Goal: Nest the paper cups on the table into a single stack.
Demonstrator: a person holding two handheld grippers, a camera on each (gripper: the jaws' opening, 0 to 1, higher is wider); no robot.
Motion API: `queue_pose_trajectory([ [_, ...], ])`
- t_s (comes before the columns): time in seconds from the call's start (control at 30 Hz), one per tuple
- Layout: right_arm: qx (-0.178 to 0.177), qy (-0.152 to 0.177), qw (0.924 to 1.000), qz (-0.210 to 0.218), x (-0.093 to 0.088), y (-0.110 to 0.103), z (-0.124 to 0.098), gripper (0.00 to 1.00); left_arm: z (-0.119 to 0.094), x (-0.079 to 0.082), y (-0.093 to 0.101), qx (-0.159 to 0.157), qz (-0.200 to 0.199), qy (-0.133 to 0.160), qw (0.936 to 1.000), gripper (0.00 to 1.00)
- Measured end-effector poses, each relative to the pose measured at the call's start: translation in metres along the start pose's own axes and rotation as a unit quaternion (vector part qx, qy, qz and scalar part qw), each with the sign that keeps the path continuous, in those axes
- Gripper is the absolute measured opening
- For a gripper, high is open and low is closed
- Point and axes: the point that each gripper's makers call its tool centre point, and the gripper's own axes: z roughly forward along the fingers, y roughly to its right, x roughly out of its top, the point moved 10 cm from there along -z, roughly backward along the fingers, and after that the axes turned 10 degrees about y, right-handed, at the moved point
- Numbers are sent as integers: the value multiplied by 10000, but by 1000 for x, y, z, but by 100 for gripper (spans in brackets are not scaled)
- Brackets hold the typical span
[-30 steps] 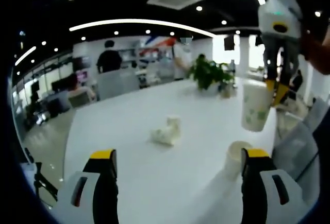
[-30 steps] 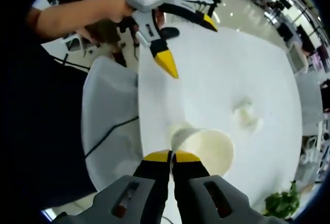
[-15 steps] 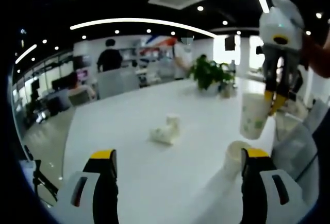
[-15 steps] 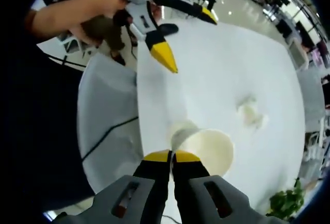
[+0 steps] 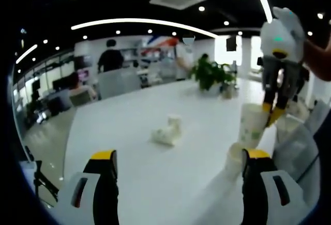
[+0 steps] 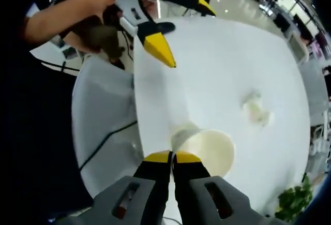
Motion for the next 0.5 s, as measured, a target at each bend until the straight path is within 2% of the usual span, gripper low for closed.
queue_pose_trajectory([
  [0.5,0,-22,9999,132,-7,3,22,0,2,-3,0,-20,-52,-46,10000,98],
])
